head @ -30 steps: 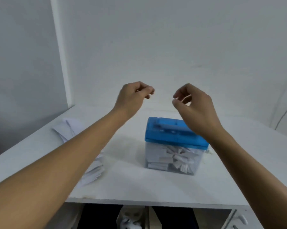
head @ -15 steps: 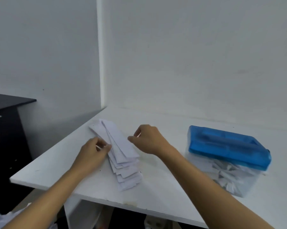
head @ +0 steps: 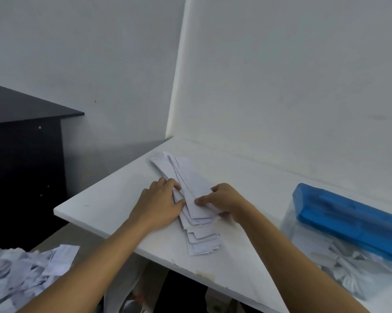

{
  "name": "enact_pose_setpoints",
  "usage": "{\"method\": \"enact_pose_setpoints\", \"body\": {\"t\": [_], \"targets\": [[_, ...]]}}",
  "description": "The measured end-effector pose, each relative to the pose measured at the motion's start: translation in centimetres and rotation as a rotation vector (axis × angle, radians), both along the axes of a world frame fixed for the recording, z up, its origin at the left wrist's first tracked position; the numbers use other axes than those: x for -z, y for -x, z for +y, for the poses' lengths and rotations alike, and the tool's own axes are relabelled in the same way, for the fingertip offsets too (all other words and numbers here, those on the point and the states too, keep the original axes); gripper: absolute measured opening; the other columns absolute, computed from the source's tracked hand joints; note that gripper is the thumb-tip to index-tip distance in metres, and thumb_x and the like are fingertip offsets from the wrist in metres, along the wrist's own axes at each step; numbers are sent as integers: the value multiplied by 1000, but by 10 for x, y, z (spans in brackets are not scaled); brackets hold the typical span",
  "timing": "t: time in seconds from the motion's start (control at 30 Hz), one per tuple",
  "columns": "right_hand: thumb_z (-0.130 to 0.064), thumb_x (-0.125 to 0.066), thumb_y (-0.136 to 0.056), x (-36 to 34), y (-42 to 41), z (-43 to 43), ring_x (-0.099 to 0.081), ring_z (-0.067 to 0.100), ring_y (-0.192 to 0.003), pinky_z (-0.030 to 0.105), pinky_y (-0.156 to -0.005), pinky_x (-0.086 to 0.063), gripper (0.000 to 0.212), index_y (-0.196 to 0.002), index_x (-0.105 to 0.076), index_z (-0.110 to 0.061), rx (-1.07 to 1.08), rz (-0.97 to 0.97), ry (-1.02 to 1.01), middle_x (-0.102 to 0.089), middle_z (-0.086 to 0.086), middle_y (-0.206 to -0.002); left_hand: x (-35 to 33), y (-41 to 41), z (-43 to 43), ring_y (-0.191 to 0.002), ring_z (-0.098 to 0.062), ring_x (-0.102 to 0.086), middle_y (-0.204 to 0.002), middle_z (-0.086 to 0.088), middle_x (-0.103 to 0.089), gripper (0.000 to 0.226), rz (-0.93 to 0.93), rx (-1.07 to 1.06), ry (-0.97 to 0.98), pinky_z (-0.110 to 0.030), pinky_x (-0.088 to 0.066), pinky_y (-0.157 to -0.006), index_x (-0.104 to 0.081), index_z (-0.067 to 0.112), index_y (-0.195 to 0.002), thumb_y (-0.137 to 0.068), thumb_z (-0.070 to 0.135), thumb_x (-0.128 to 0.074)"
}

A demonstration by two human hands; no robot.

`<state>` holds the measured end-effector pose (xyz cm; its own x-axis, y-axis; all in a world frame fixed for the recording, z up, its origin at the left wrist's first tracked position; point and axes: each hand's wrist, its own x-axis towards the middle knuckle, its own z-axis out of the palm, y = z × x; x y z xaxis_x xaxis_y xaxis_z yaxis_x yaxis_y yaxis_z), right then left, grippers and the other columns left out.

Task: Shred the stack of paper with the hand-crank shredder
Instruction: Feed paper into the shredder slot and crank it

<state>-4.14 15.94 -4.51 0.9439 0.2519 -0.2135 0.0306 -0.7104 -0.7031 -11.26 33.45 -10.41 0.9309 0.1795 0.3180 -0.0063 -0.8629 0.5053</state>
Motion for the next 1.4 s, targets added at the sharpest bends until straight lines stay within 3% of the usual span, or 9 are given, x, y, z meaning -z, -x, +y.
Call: {"method": "enact_pose_setpoints", "body": {"t": [0.07, 0.23, 0.4, 0.57, 0.8, 1.03, 1.2, 1.3, 1.4], "targets": [[-26, -83, -79, -1, 2, -6, -63, 24, -79, 30, -63, -47, 39, -106, -63, -7, 15, 9, -93, -68, 12, -104, 0, 0, 0, -116, -19, -50, -123, 5, -52, 35, -6, -5, 4, -38, -42, -95, -50, 28, -126, -98, 47, -57], [-27, -74, -90, 8, -3, -17, -65, 23, -86, 36, -74, -52, 21, -96, -63, -10, 90, -25, -288, -70, 10, -104, 0, 0, 0, -112, -16, -51, -114, 9, -47, 29, -33, 9, 39, -37, -42, -94, -49, 28, -121, -98, 44, -58], [-25, -72, -91, 14, -2, -22, -65, 17, -72, 22, -53, -47, 18, -93, -73, -8, 98, -55, -246, -72, 5, -89, 0, 0, -1, -106, -14, -51, -109, 11, -47, 24, -59, 27, 39, -36, -44, -91, -51, 28, -117, -98, 40, -59], [-27, -69, -90, 15, 2, -26, -65, 14, -84, 21, -60, -45, 20, -108, -72, -18, 72, -190, -150, -72, 0, -102, 3, -1, 0, -100, -11, -51, -108, 12, -49, 21, -76, 43, 38, -34, -47, -89, -51, 30, -114, -98, 39, -60], [-26, -64, -95, 11, 5, -29, -62, 13, -79, 22, -59, -43, 15, -100, -74, -16, 106, -227, -216, -70, -4, -92, 3, -2, 0, -98, -8, -51, -108, 13, -50, 20, -90, 51, 46, -32, -46, -86, -51, 32, -112, -97, 38, -62], [-18, -69, -93, -6, 14, -31, -69, 25, -91, 33, -74, -54, 13, -102, -74, -11, 79, -71, -695, -76, 8, -101, -18, 10, -6, -84, -1, -59, -88, 23, -61, 7, -428, 35, 108, -28, -50, -77, -65, 32, -95, -97, 25, -64], [-15, -59, -98, -44, 32, -30, -69, 23, -88, 31, -69, -55, 17, -110, -69, -10, -4, -111, -865, -73, 9, -101, -73, 10, -49, -72, -3, -62, -74, 12, -68, 30, -241, 144, 487, -16, -44, -61, -71, 23, -84, -99, 45, -57], [-7, -46, -98, -62, 46, -35, -69, 27, -99, 39, -84, -58, 27, -106, -71, -14, 0, -183, -911, -74, 9, -106, -99, 7, -74, -71, 5, -64, -80, 15, -71, 13, -279, 214, 584, -9, -45, -60, -73, 27, -98, -98, 36, -63], [-8, -44, -98, -81, 57, -47, -65, 28, -105, 49, -98, -54, 29, -108, -70, -18, 102, -221, -959, -70, 7, -109, -119, 4, -91, -75, -6, -67, -78, 10, -74, 13, -303, 251, 630, -31, -55, -74, -76, 24, -92, -99, 26, -65]]}}
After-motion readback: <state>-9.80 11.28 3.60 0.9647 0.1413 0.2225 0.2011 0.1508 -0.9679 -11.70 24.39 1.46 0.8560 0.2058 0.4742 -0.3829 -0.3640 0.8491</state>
